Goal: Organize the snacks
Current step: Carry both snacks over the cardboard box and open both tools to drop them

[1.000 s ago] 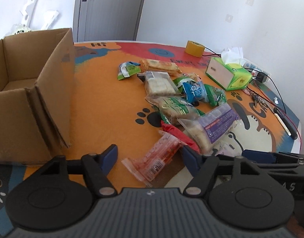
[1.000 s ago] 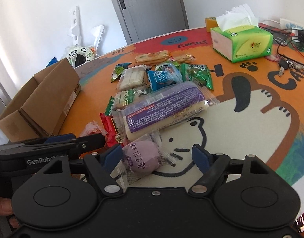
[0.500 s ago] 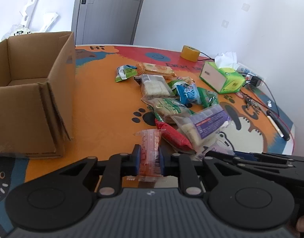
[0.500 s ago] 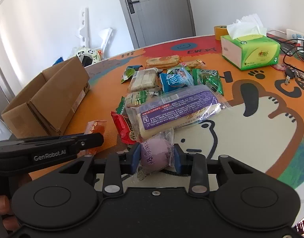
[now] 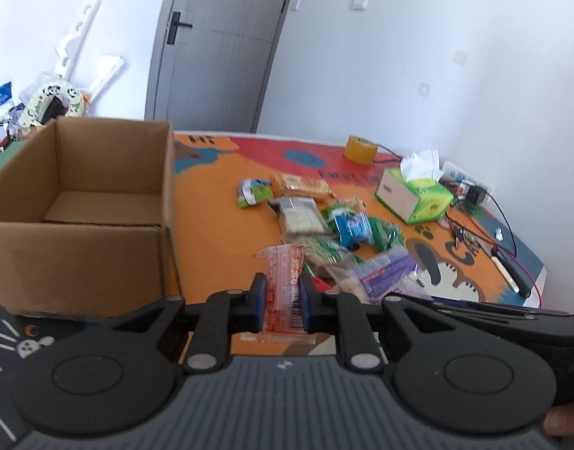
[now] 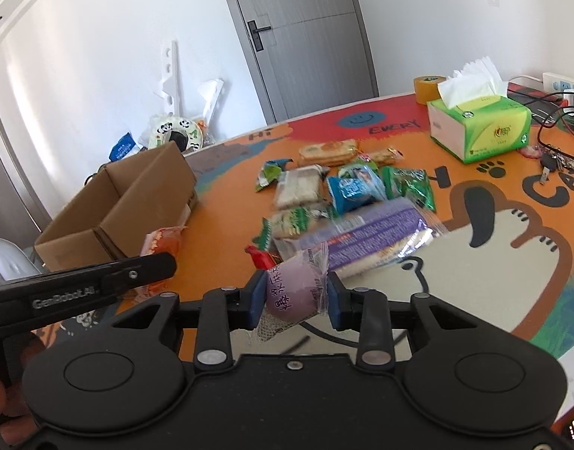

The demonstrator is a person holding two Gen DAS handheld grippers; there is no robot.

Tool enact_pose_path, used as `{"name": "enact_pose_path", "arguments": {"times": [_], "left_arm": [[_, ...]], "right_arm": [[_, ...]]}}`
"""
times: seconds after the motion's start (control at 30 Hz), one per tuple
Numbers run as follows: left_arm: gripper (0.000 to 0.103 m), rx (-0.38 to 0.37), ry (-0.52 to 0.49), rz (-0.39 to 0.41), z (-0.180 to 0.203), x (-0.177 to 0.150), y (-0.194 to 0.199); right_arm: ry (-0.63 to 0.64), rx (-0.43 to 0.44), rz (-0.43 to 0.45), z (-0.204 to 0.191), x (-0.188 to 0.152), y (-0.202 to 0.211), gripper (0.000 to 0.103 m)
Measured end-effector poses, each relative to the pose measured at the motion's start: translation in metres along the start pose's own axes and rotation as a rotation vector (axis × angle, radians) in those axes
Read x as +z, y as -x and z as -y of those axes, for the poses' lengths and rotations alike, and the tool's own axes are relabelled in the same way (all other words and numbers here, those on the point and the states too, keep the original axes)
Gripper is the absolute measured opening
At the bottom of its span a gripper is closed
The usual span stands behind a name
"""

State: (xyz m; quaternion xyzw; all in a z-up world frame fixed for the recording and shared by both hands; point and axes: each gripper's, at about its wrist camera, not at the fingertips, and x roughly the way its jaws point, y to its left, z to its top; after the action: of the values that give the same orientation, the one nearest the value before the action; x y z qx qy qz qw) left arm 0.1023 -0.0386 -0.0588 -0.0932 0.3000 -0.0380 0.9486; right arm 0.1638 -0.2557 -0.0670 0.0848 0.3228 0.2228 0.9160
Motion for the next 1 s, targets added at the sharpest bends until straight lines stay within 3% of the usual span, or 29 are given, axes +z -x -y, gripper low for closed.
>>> {"name": "enact_pose_path", "arguments": {"times": [0.43,1.0], "left_arm": [[0.017,0.067,0.061,0.12,-0.031,0.024,0.036],[0.017,0.163,0.137,0.178,-0.092,0.048,0.052]], "right_arm": [[0.032,0.098,0.034,-0.041,0.021,-0.008,0.034],[0.057,0.191,0.057,-0.095,0.05,-0.033,0.034]]}}
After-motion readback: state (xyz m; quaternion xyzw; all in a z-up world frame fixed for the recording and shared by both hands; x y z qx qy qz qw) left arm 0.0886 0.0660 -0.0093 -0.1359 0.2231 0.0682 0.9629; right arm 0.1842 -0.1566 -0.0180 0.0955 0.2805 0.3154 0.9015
